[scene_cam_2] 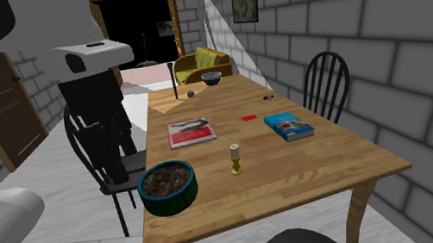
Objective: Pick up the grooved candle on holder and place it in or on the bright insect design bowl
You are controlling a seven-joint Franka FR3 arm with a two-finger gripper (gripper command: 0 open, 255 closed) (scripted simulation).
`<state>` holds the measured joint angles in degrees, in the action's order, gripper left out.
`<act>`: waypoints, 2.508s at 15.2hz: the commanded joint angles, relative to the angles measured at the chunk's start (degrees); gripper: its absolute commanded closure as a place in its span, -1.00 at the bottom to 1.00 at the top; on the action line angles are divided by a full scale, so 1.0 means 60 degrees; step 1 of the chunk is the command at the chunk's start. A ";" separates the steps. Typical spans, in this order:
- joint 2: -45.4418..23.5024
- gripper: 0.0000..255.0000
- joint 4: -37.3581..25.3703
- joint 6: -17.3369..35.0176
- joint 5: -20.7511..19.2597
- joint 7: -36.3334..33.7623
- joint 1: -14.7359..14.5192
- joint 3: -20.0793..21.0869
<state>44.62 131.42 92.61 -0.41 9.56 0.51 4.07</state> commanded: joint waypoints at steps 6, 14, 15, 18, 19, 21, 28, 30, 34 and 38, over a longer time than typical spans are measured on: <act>-0.0803 -1.00 0.0168 0.0862 0.0541 -0.1128 -0.0169 0.0883; -0.2674 -1.00 -0.0202 0.2257 0.1051 -0.2921 -0.0324 0.2282; -0.2954 -1.00 -0.0304 0.2423 0.1069 -0.3149 -0.0327 0.2456; -0.3848 -1.00 -0.0683 0.2898 0.1043 -0.3856 -0.0324 0.2971; -0.4164 -1.00 -0.0833 0.3046 0.1005 -0.4100 -0.0319 0.3140; -0.4825 -1.00 -0.1172 0.3325 0.0876 -0.4604 -0.0315 0.3464; -0.7418 -1.00 -0.2756 0.4020 -0.0133 -0.6531 -0.0482 0.4360; -0.8223 -1.00 -0.3332 0.4112 -0.0546 -0.7096 -0.0643 0.4493; -0.9861 -1.00 -0.4668 0.4128 -0.1384 -0.8129 -0.1166 0.4547; -1.1501 -1.00 -0.6283 0.3932 -0.2095 -0.8933 -0.1890 0.4383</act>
<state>-21.84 96.40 116.65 -11.89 -42.67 -9.59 30.60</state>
